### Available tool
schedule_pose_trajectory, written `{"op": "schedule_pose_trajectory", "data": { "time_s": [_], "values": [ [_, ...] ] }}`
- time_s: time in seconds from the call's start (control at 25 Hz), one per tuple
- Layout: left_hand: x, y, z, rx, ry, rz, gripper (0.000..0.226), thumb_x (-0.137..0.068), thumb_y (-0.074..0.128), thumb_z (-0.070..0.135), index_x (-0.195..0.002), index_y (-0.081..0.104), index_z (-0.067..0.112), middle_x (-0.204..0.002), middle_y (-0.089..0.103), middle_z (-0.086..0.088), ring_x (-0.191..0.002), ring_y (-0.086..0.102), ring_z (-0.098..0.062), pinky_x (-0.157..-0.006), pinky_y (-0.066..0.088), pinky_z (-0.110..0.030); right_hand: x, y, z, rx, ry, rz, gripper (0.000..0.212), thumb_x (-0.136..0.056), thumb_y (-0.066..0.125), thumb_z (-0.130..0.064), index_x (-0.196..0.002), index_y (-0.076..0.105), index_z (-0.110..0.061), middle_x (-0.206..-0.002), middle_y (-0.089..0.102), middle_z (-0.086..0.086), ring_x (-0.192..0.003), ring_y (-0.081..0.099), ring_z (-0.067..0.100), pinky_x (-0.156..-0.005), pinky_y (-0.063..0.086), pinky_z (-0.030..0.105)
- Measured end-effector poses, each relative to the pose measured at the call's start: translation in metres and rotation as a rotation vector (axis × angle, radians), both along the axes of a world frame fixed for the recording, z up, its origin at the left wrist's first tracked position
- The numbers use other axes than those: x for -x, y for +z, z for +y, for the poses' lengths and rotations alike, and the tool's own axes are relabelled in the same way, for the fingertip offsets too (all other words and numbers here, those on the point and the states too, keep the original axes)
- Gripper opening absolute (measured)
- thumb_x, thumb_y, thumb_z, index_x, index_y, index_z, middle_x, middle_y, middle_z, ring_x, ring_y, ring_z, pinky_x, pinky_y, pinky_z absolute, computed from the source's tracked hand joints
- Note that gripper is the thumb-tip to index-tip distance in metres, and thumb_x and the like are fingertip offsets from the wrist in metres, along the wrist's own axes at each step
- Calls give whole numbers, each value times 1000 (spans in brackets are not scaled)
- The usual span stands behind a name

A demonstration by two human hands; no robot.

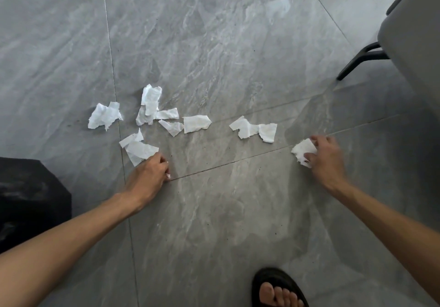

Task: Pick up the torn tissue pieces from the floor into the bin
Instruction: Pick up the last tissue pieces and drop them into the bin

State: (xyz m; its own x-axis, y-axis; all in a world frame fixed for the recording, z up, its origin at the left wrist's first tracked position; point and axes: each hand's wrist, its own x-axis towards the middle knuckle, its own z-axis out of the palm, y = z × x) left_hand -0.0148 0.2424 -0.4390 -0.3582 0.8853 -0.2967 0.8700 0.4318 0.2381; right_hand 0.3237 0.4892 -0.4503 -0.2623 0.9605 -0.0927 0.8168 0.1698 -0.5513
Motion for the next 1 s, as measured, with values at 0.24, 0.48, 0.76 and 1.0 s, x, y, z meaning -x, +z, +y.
{"op": "schedule_pose_trajectory", "data": {
  "time_s": [0.24,0.48,0.76,1.0],
  "values": [
    [-5,10,9,-59,-47,155,13,-79,73,17,-72,62,14,-68,63,-7,-67,60,-29,-54,34,-28,3,0,2,39,103,-61,8,-72,68,6,-79,68,1,-85,66,21,-66,51,22,-53,29,18],
    [-21,25,30,-154,98,-146,10,-80,73,23,-78,64,20,-77,70,3,-75,65,-19,-63,46,-30,65,10,8,128,278,36,42,-79,64,1,-120,56,-7,-90,64,15,-69,59,24,-57,39,12],
    [-47,82,73,-293,76,-447,17,-77,76,15,-70,62,22,-63,60,13,-58,54,9,-58,37,-4,90,-1,16,69,307,-155,12,-78,63,-4,-90,65,-5,-95,68,19,-83,62,32,-70,50,38],
    [-6,166,62,-260,-70,-337,7,-79,74,16,-78,67,12,-64,61,10,-60,53,3,-57,38,-9,124,69,-31,18,443,93,4,-79,67,-19,-80,63,-20,-72,63,-5,-67,60,16,-56,43,26]
  ]
}}
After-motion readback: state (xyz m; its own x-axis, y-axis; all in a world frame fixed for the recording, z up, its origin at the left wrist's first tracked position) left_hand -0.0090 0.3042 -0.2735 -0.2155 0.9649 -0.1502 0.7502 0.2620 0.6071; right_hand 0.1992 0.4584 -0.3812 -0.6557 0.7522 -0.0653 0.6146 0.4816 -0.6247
